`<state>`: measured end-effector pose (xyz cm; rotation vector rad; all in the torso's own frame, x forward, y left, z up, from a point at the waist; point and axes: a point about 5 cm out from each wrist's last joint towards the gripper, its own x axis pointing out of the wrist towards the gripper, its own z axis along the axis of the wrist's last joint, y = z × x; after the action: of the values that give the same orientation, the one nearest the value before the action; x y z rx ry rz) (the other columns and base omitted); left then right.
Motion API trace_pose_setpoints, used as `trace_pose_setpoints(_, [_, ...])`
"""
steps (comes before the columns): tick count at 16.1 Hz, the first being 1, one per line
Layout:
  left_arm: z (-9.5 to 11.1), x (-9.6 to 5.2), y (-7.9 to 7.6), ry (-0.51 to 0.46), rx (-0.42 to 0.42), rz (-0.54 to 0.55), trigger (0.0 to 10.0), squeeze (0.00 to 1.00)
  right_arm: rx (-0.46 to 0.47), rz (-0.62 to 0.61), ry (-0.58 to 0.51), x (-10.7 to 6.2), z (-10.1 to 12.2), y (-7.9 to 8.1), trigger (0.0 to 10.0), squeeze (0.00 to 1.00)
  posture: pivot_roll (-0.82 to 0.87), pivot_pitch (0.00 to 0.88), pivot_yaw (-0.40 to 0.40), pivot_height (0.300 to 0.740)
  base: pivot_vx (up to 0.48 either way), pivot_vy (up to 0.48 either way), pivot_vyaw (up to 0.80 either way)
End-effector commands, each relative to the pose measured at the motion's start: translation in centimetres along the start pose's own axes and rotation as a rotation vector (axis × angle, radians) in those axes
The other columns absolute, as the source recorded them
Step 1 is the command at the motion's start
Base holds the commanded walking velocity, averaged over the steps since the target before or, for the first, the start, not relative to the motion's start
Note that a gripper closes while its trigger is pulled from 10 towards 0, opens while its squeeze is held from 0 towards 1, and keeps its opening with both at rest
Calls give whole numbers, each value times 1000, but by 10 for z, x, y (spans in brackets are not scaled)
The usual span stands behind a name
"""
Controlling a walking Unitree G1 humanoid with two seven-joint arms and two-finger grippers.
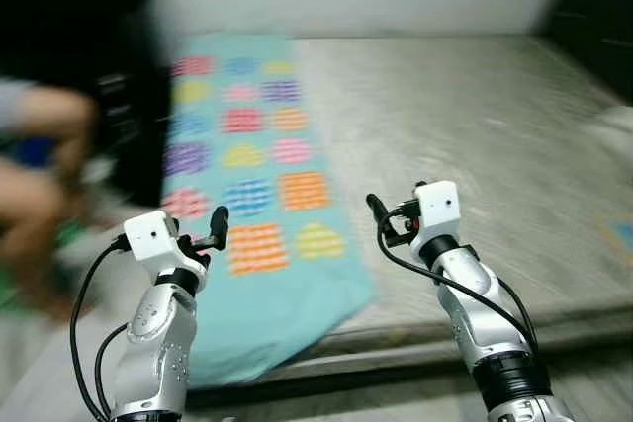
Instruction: Clean up the room
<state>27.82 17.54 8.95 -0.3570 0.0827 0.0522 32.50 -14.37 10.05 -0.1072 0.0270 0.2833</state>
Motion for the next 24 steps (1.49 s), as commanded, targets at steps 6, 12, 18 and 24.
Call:
trace_pose_setpoints(6, [-6, -1, 3, 32, -3, 23, 10000, 0, 14, -24, -9, 0, 2, -4, 10000, 0, -102, 44, -28, 740, 0, 0, 73])
trace_pose_setpoints(12, [-6, -12, 7, 41, 14, 44, 10000, 0, 89, -18, -1, -12, -2, 4, 10000, 0, -93, 75, -24, 740, 0, 0, 0])
trace_pose_setpoints(18, [-2, -25, 10, 46, 23, 60, 10000, 0, 104, -15, 20, -23, -4, 4, 10000, 0, -75, 148, -17, 740, 0, 0, 0])
trace_pose_setpoints(24, [5, -34, 18, 35, 55, 97, 10000, 0, 132, 23, 46, -35, -7, 13, 10000, 0, -70, 191, -25, 740, 0, 0, 0])
